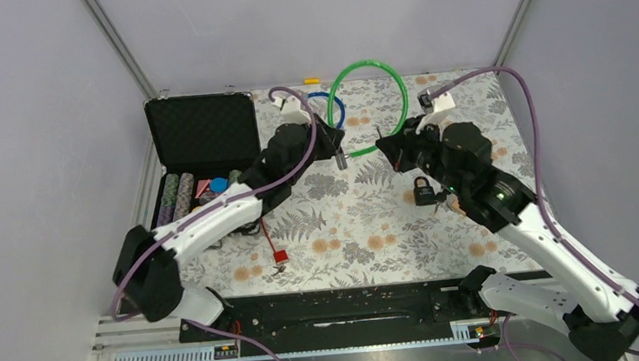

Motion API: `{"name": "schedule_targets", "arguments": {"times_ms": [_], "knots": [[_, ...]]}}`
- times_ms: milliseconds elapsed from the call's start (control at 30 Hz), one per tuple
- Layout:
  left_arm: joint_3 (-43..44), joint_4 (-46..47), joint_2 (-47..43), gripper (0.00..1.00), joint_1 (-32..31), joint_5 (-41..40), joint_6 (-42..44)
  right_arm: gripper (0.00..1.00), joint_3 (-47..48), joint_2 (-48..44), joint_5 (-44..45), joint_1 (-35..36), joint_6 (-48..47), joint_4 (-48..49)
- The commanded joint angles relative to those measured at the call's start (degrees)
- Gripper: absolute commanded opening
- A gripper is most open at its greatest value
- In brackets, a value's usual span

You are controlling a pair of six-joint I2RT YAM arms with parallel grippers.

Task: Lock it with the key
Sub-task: Place the lock at the center of the board, then place the key at the center of the board.

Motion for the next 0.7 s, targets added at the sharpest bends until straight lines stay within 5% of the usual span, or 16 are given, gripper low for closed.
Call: {"name": "schedule_targets", "arguments": {"times_ms": [0,233,367,533,667], "knots": [[6.7,-3.4,8.9,0.0,4.1,11.0,-2.2,0.0,2.1,6.3,10.7,-4.6,9.0,2.7],[13.3,-3.5,23.3,0.0,5.3,20.4,-0.1,0.0,5.2,20.5,8.8,-11.3,13.9,6.3],[13.5,4.2,29.8,0.0,5.5,23.7,-1.3,0.0,4.2,27.6,11.6,-14.8,22.3,9.9],[14.3,7.9,35.5,0.0,5.5,21.5,-2.3,0.0,3.6,35.7,11.9,-17.2,28.6,17.0],[18.7,4.1,39.9,0.1,6.1,19.8,-2.1,0.0,7.3,43.5,6.3,-20.0,31.3,16.1]]}}
